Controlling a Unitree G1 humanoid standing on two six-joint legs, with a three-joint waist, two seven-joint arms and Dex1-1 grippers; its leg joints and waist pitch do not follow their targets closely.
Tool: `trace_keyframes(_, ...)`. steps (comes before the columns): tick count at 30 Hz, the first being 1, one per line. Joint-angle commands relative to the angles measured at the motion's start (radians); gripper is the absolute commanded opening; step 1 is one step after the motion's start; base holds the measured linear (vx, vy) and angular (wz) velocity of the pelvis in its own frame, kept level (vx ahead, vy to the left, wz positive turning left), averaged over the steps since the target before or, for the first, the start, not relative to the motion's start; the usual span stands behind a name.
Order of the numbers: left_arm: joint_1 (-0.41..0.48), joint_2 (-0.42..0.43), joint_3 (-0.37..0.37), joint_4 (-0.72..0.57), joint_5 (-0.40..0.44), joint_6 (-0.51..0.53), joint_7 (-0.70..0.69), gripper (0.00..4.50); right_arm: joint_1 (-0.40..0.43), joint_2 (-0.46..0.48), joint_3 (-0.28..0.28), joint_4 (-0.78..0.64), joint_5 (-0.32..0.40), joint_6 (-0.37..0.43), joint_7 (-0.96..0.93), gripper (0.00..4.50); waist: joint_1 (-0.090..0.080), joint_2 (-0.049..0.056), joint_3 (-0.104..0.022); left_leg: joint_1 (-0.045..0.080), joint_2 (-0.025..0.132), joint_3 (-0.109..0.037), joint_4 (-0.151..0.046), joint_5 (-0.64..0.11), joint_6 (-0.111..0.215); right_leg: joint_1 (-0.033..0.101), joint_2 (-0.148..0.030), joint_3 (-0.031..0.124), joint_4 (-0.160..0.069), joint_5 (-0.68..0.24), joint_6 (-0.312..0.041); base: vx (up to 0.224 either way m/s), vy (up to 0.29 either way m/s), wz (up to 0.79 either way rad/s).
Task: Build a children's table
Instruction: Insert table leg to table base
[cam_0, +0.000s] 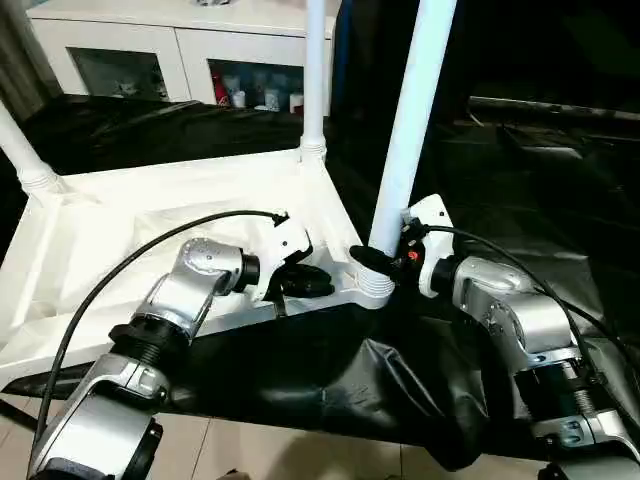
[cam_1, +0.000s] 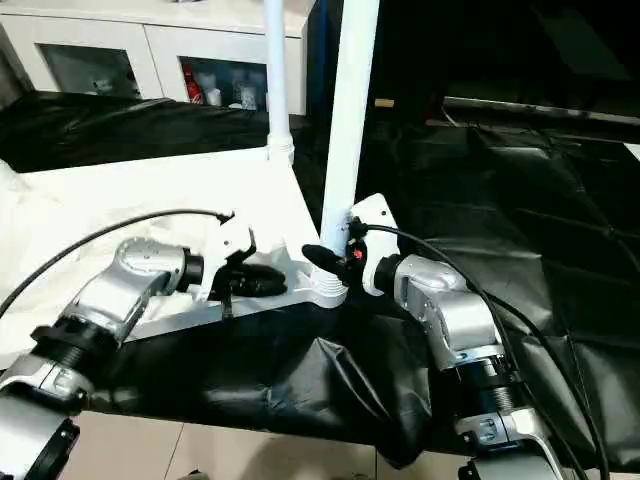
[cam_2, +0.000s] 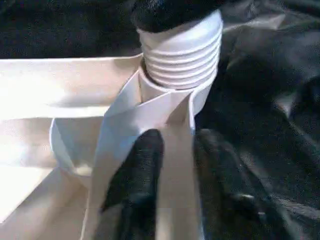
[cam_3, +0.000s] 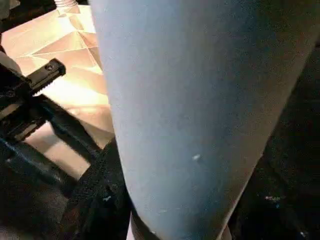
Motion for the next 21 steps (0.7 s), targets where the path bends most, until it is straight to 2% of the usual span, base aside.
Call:
trace_keyframes(1,-0.008,0.005,-0.012,0.008,0.018,-0.005,0.006,1.3,0.004,0.008,0.01,-0.004,-0.005,0.002,-0.001,1.93,0.001,0.002,-0.078,-0.002,-0.005,0.006,-0.062,-0.139,0.011,0.07,-0.048,0.043,-0.077,-0.176,-0.177,0.0,0.0,0.0)
trace_keyframes(3,-0.008,0.007,-0.015,0.007,0.019,-0.004,0.002,1.3,0.004,0.006,0.012,-0.004,-0.007,0.001,0.0,1.93,0.0,0.001,-0.078,-0.002,-0.004,0.006,-0.063,-0.144,0.01,0.07,-0.048,0.043,-0.078,-0.18,-0.179,0.0,0.0,0.0)
trace_keyframes(4,-0.007,0.008,-0.016,0.007,0.017,0.002,-0.004,1.3,0.004,0.006,0.013,-0.003,-0.008,0.0,0.001,1.93,0.0,-0.004,-0.078,-0.002,-0.004,0.007,-0.063,-0.142,0.012,0.07,-0.048,0.043,-0.078,-0.179,-0.179,0.0,0.0,0.0)
trace_keyframes(5,-0.007,0.009,-0.018,0.009,0.018,0.002,-0.007,1.3,0.003,0.007,0.013,-0.004,-0.007,0.001,0.001,1.93,0.001,0.009,-0.077,-0.002,-0.004,0.006,-0.063,-0.142,0.01,0.068,-0.049,0.043,-0.076,-0.177,-0.183,0.0,0.0,0.0)
trace_keyframes(6,-0.004,0.014,-0.025,0.009,0.022,0.004,-0.016,1.3,0.003,0.006,0.013,-0.002,-0.008,-0.001,0.001,1.93,-0.001,-0.007,-0.077,-0.002,-0.004,0.008,-0.063,-0.147,0.012,0.069,-0.047,0.043,-0.079,-0.182,-0.18,0.0,0.0,0.0)
trace_keyframes(9,0.002,0.021,-0.026,0.008,0.03,-0.002,-0.019,1.3,0.002,0.009,0.013,-0.003,-0.01,0.0,-0.002,1.93,-0.001,0.004,-0.077,-0.001,-0.003,0.007,-0.063,-0.149,0.01,0.067,-0.049,0.044,-0.079,-0.181,-0.183,0.0,0.0,0.0)
trace_keyframes(14,0.004,0.022,-0.023,0.013,0.037,-0.009,-0.013,1.3,0.003,0.013,0.015,-0.003,-0.013,-0.003,-0.002,1.93,-0.001,0.006,-0.077,-0.001,-0.004,0.006,-0.064,-0.157,0.007,0.069,-0.049,0.043,-0.079,-0.185,-0.185,0.0,0.0,0.0)
trace_keyframes(17,0.007,0.023,-0.024,0.011,0.036,-0.007,-0.012,0.93,0.006,0.018,0.014,-0.005,-0.011,-0.003,-0.004,1.93,-0.003,0.005,-0.076,-0.001,-0.004,0.005,-0.065,-0.163,0.004,0.069,-0.049,0.043,-0.079,-0.193,-0.182,0.0,0.0,0.0)
trace_keyframes(19,0.007,0.023,-0.024,0.011,0.036,-0.007,-0.012,0.93,0.006,0.018,0.014,-0.005,-0.011,-0.003,-0.004,1.93,-0.003,0.006,-0.076,-0.001,-0.004,0.006,-0.065,-0.165,0.004,0.068,-0.049,0.043,-0.08,-0.196,-0.182,0.0,0.0,0.0)
trace_keyframes(21,0.009,0.026,-0.027,0.007,0.029,0.002,-0.032,0.56,0.006,0.018,0.019,-0.008,-0.015,-0.004,-0.003,1.93,-0.004,0.003,-0.075,0.0,-0.004,0.006,-0.066,-0.179,0.002,0.068,-0.049,0.043,-0.083,-0.219,-0.179,0.0,0.0,0.0)
